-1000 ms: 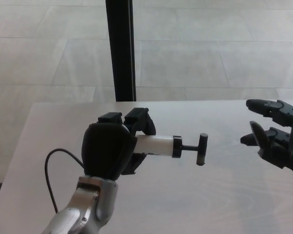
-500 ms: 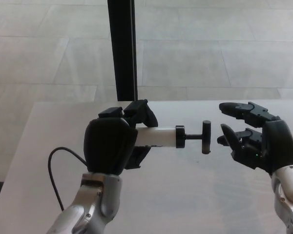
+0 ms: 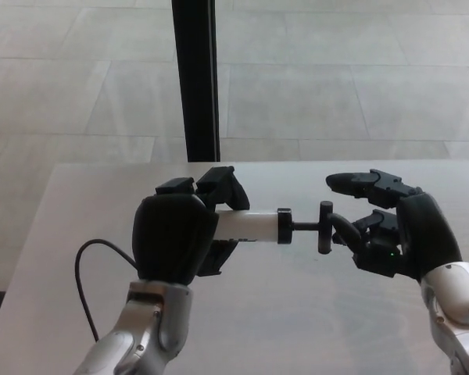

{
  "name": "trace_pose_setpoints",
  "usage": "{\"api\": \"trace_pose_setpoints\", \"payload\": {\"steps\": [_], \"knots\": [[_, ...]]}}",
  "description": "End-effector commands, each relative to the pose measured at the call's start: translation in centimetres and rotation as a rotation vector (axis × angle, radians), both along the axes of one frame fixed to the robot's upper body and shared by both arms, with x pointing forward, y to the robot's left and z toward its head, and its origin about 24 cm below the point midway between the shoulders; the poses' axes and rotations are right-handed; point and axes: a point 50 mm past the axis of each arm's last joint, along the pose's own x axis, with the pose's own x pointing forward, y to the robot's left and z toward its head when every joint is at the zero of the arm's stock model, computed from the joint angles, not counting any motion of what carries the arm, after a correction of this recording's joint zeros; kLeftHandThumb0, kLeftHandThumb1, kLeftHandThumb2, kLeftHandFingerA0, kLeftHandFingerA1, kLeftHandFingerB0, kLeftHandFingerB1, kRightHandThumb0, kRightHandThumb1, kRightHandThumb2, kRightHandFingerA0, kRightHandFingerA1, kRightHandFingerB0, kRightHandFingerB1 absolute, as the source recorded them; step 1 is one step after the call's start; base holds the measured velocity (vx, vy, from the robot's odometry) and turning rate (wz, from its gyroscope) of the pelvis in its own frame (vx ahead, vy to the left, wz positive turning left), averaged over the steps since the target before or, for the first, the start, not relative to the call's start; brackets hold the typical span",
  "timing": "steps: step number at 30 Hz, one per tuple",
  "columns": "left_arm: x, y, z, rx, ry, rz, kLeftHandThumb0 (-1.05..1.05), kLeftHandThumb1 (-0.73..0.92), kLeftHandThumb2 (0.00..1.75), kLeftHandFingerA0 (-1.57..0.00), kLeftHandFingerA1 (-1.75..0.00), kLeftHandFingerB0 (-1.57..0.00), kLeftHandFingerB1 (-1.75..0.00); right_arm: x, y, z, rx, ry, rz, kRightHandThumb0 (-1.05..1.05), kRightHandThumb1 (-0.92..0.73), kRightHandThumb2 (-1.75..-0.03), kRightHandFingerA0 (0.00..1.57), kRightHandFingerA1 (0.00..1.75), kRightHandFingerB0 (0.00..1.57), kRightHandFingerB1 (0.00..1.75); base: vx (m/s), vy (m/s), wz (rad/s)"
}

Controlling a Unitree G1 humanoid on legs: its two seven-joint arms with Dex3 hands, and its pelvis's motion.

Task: The robot uses its left hand to lift the air pump kept on the middle of the desk and use the right hand to pull out the handle

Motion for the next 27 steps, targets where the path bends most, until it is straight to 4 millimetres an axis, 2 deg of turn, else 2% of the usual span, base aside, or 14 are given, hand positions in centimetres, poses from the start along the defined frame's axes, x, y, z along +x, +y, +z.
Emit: {"api": "trace_pose_setpoints", "payload": {"steps": [1,5,6,7,9,10,11,13,15,17,19,22,24,27], "knots": [[0.0,-0.1,0.3,0.021,-0.040,-0.002,-0.07,0.48,1.12,-0.85,-1.72,-0.79,-1.57,0.3,-0.1,0.0,-0.061,0.050,0.026,-0.47,-0.44,-0.86,0.74,0.96,0.47,0.57,0.00,0.000,0.00],[0.1,-0.4,0.6,-0.019,-0.059,-0.011,-0.04,0.46,1.13,-0.84,-1.73,-0.78,-1.59,0.3,0.1,-0.3,-0.068,0.078,0.049,-0.46,-0.42,-0.84,0.75,0.96,0.45,0.57,0.00,0.000,0.00],[0.1,-0.5,0.8,-0.019,-0.067,-0.010,-0.05,0.46,1.12,-0.84,-1.74,-0.78,-1.60,0.3,0.1,-0.4,-0.075,0.082,0.054,-0.39,-0.55,-0.56,0.66,0.94,0.54,0.42,0.00,0.000,0.00],[0.1,-0.8,1.0,-0.026,-0.077,-0.013,-0.06,0.45,1.09,-1.16,-1.35,-1.05,-1.27,0.3,0.1,-0.5,-0.079,0.087,0.054,-0.37,-0.56,-0.56,0.68,0.95,0.54,0.42,0.00,0.000,0.00],[0.2,-1.1,1.2,-0.039,-0.085,-0.022,-0.07,0.45,1.08,-1.16,-1.35,-1.05,-1.26,0.4,0.0,-0.6,-0.083,0.087,0.045,-0.38,-0.57,-0.55,0.68,0.98,0.56,0.42,0.00,0.000,0.00],[0.1,-1.2,1.1,-0.042,-0.084,-0.022,-0.06,0.48,1.10,-0.85,-1.75,-0.77,-1.61,0.4,0.1,-0.6,-0.081,0.098,0.037,-0.44,-0.43,-0.84,0.75,0.95,0.49,0.58,0.00,0.000,0.00],[0.1,-1.3,1.1,-0.048,-0.083,-0.026,-0.06,0.47,1.12,-0.85,-1.73,-0.77,-1.60,0.4,0.1,-0.7,-0.073,0.104,0.030,-0.36,-0.58,-0.57,0.66,1.04,0.58,0.43,0.00,0.000,0.00],[0.0,-1.6,1.1,-0.051,-0.090,-0.028,-0.06,0.44,1.17,-0.87,-1.72,-0.78,-1.61,0.5,0.2,-0.8,-0.082,0.105,0.011,-0.31,-0.59,-0.59,0.69,1.26,0.59,0.45,0.00,0.000,0.00],[-0.1,-1.7,1.1,-0.058,-0.084,-0.028,-0.05,0.46,1.15,-0.87,-1.74,-0.76,-1.57,0.5,0.2,-1.0,-0.077,0.107,0.005,-0.27,-0.63,-0.58,0.77,1.34,0.60,0.47,0.00,0.000,0.00],[-0.1,-1.8,1.1,-0.064,-0.083,-0.030,-0.05,0.46,1.15,-0.87,-1.74,-0.76,-1.57,0.5,0.2,-1.1,-0.072,0.111,0.002,-0.27,-0.63,-0.58,0.77,1.34,0.60,0.47,0.00,0.000,0.00],[-0.1,-1.8,1.2,-0.058,-0.088,-0.031,-0.06,0.48,1.12,-0.84,-1.73,-0.77,-1.60,0.4,0.2,-1.2,-0.046,0.096,0.007,-0.33,-0.70,-0.61,0.80,1.17,0.61,0.51,0.00,0.000,0.00],[-0.1,-1.9,1.3,-0.063,-0.082,-0.030,-0.07,0.50,1.09,-0.83,-1.74,-0.76,-1.62,0.5,0.2,-1.1,-0.035,0.086,0.005,-0.35,-0.73,-0.61,0.86,1.18,0.65,0.52,0.00,0.000,0.00],[-0.2,-1.9,1.1,-0.068,-0.076,-0.035,-0.08,0.50,1.12,-0.85,-1.73,-0.77,-1.60,0.7,0.3,-0.8,-0.009,0.076,-0.014,-0.33,-0.76,-0.62,0.98,1.44,0.69,0.56,0.00,0.000,0.00],[-0.3,-1.8,0.9,-0.060,-0.075,-0.038,-0.09,0.50,1.12,-0.85,-1.73,-0.77,-1.59,0.9,0.5,-0.4,0.019,0.058,-0.037,-0.31,-0.76,-0.68,1.00,1.61,0.73,0.63,0.00,0.000,0.00]]}}
